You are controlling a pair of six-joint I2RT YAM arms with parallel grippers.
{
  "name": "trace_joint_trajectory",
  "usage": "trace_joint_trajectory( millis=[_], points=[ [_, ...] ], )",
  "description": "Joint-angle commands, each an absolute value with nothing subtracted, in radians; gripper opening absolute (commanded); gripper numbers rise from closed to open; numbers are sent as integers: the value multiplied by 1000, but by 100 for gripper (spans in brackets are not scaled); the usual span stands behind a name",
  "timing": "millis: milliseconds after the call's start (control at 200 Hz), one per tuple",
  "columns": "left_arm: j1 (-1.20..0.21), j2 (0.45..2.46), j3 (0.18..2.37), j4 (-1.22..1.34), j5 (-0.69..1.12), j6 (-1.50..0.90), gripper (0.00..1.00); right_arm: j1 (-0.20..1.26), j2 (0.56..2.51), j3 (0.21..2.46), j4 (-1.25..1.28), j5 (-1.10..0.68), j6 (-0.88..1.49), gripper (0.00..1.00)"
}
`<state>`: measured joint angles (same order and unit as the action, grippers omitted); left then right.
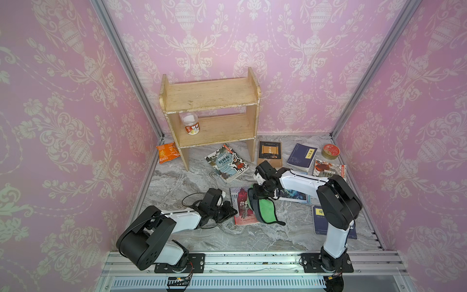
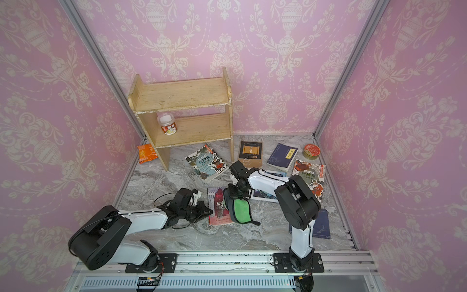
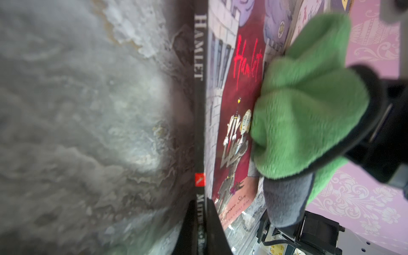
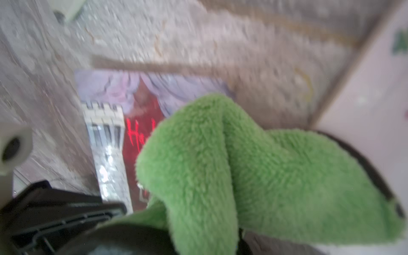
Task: Wipe the cover of the book
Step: Wipe the dirt from the cover of the book.
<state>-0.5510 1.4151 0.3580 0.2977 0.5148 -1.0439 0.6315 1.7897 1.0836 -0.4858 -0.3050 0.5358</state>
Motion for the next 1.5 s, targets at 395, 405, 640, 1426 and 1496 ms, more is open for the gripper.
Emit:
trace_joint_trajectory(
  millis=[395, 405, 640, 1426, 1496],
  points=[
    [-548, 1492, 370, 288, 472, -1032, 0, 770, 1522, 1028, -719, -107, 606, 0],
    [-548, 1492, 370, 289, 473, -1031, 0, 765, 1528, 1038, -709, -112, 607, 0],
    [-548, 1455, 382, 247, 465, -1024, 0, 743, 1762, 1166, -518, -227, 648, 0],
    [-413, 1690, 554, 430, 524, -1005, 74, 706, 1858, 957, -350, -286, 675, 0],
    [-401, 1704, 564, 431, 541, -995, 63, 697, 1867, 960, -341, -295, 665, 0]
  ],
)
